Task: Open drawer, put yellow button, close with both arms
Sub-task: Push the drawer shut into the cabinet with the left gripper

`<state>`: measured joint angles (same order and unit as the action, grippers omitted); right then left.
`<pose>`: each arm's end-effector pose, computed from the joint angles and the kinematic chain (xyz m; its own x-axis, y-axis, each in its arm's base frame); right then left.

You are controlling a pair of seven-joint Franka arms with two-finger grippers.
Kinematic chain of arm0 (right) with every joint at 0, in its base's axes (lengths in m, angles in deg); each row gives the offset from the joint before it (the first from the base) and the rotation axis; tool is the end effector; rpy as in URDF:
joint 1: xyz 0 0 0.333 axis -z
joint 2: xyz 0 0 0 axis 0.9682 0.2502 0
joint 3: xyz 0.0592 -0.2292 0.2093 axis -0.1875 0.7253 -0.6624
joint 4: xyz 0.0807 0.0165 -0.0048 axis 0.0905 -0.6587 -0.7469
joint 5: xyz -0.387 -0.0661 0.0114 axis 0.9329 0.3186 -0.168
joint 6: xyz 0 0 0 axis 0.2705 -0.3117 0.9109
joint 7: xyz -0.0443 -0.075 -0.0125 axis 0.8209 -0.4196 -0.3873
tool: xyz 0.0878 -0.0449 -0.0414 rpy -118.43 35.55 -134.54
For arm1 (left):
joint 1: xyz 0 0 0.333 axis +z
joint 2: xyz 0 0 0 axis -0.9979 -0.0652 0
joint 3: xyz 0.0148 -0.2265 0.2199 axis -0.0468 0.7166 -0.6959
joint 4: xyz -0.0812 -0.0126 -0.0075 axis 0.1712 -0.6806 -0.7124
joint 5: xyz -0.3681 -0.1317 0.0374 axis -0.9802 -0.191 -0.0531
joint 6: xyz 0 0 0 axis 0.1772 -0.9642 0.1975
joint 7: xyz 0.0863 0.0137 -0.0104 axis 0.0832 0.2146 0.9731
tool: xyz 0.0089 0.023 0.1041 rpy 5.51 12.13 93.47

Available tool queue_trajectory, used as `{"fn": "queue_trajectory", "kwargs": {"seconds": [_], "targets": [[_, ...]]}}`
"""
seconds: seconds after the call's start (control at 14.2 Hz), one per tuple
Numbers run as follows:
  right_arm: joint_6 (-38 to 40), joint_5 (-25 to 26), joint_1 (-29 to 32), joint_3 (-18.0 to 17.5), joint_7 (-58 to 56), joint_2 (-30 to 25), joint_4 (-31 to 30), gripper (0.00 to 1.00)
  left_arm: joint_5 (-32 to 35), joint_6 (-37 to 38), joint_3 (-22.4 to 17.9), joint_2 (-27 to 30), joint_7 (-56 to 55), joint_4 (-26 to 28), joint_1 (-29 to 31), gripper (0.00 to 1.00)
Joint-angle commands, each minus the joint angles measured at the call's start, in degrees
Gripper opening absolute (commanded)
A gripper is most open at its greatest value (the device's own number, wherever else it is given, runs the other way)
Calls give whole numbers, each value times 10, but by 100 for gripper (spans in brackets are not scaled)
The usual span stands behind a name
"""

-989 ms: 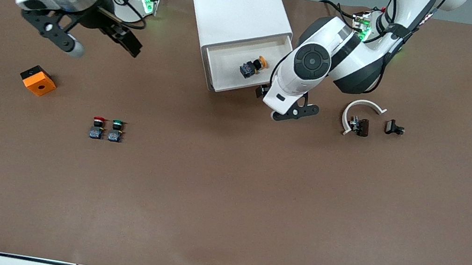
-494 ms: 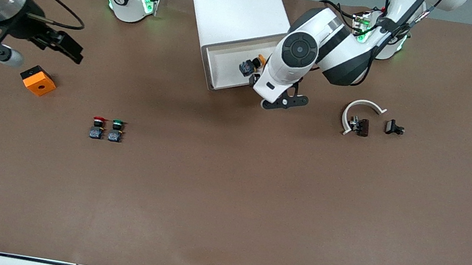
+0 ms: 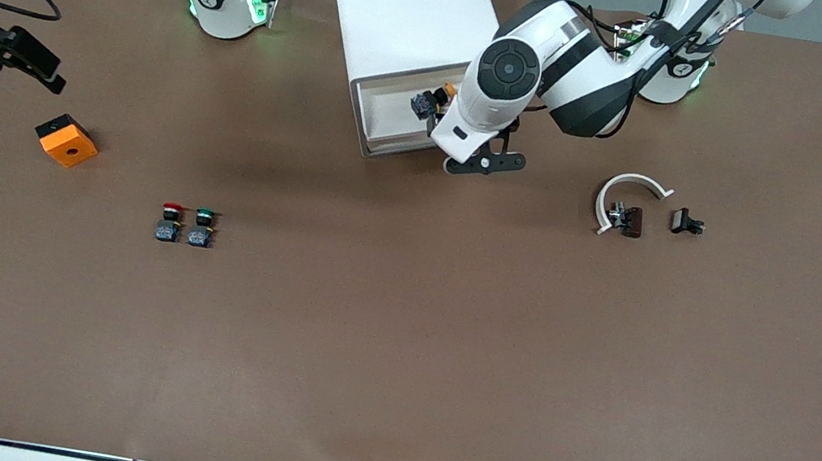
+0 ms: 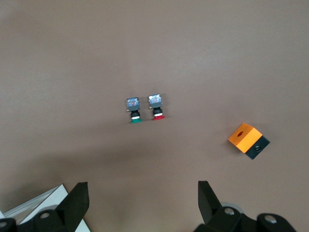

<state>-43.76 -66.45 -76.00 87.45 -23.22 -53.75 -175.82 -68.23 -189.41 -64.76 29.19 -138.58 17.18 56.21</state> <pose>0.5244 -0.0075 0.6284 0.9893 -0.1449 -0.0189 -0.1457 -0.9877 -0.0574 0.4043 -0.4536 0.3746 0.9244 0.2060 -0.3211 0.2127 -0.9770 -0.0145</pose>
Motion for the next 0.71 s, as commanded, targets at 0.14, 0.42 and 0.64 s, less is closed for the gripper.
{"fn": "queue_trajectory", "kwargs": {"seconds": [0.14,0.42,0.64], "targets": [[1,7,23,-11,-35,-9,12,100,2,-8,34,10,-6,21,1,100],[2,7,37,-12,-59,-8,20,100,1,-11,53,-1,-6,20,0,100],[2,7,37,-12,-57,-8,21,100,-13,-21,64,-3,-15,20,-1,100]]}}
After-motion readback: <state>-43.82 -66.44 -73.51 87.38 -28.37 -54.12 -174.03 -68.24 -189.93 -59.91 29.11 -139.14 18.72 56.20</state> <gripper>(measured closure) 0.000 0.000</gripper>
